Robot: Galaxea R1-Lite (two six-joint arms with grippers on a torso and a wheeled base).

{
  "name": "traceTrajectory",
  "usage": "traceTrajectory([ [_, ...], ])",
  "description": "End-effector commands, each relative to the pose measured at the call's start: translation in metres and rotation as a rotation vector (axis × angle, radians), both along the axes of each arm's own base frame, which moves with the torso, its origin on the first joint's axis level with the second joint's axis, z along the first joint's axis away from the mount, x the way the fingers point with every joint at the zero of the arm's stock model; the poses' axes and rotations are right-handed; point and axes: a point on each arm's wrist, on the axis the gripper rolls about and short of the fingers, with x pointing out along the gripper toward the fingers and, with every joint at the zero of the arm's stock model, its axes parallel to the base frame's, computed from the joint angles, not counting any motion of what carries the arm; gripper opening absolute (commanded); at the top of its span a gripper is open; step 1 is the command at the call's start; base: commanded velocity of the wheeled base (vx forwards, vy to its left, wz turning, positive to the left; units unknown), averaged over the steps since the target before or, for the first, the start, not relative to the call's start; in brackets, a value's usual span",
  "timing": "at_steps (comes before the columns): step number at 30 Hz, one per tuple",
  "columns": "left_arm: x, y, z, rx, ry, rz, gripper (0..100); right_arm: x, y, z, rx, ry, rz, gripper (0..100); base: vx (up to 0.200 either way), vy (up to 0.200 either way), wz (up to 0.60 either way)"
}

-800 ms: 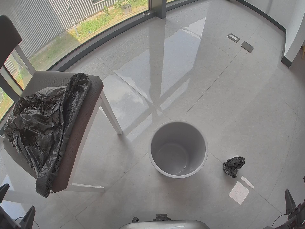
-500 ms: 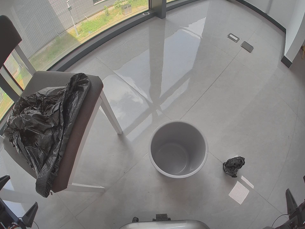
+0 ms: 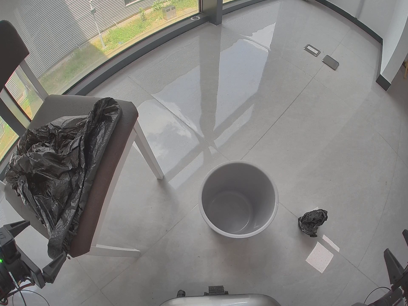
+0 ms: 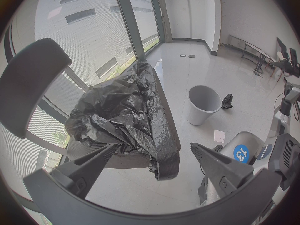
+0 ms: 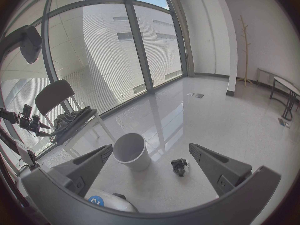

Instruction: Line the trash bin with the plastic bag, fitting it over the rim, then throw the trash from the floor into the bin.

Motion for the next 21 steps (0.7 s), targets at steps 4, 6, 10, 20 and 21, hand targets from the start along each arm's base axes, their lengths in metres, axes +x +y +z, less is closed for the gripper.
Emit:
traceTrajectory([
  [4, 0.024, -0.002, -0.013, 0.005, 0.143, 0.005, 100, 0.017, -0.001, 0.071, 0.107, -0.051, -0.042, 100, 0.0, 0.0, 0.0],
  [6, 0.024, -0.002, -0.013, 0.004, 0.146, 0.008, 100, 0.025, -0.002, 0.079, 0.107, -0.032, -0.077, 100, 0.0, 0.0, 0.0],
  [10, 0.024, -0.002, -0.014, 0.005, 0.152, 0.008, 100, 0.032, -0.003, 0.087, 0.093, -0.019, -0.07, 100, 0.0, 0.0, 0.0],
  [20, 0.031, -0.003, -0.015, 0.008, 0.167, 0.011, 0, 0.031, -0.002, 0.085, 0.083, -0.023, -0.067, 100, 0.0, 0.0, 0.0],
  [21, 0.032, -0.003, -0.015, 0.008, 0.168, 0.012, 0, 0.03, -0.002, 0.085, 0.083, -0.023, -0.065, 100, 0.0, 0.0, 0.0],
])
